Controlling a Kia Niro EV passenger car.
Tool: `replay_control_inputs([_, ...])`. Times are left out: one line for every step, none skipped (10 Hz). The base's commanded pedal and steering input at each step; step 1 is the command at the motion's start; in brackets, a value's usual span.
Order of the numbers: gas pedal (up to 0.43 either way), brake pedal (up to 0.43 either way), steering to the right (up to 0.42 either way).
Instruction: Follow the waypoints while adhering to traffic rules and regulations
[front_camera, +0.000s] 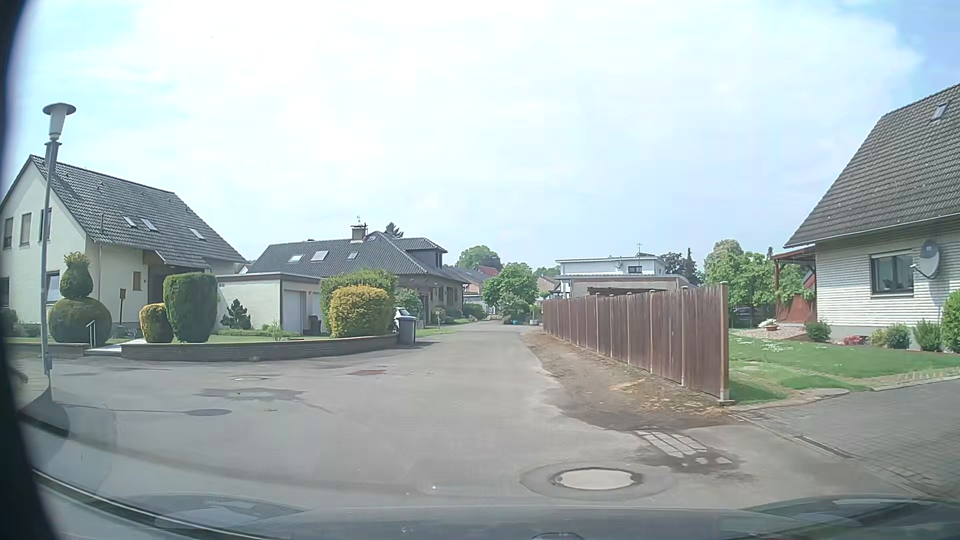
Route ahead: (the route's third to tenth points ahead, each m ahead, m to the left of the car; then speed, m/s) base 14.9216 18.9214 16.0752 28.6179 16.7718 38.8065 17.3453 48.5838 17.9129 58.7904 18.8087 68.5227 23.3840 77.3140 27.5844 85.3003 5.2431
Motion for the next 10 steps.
replay_control_inputs([0.047, 0.000, -0.096])
replay_control_inputs([0.047, 0.000, -0.129])
replay_control_inputs([0.059, 0.000, -0.153])
replay_control_inputs([0.059, 0.000, -0.187])
replay_control_inputs([0.067, 0.000, -0.219])
replay_control_inputs([0.067, 0.000, -0.247])
replay_control_inputs([0.067, 0.000, -0.276])
replay_control_inputs([0.079, 0.000, -0.306])
replay_control_inputs([0.087, 0.000, -0.325])
replay_control_inputs([0.118, 0.000, -0.348])
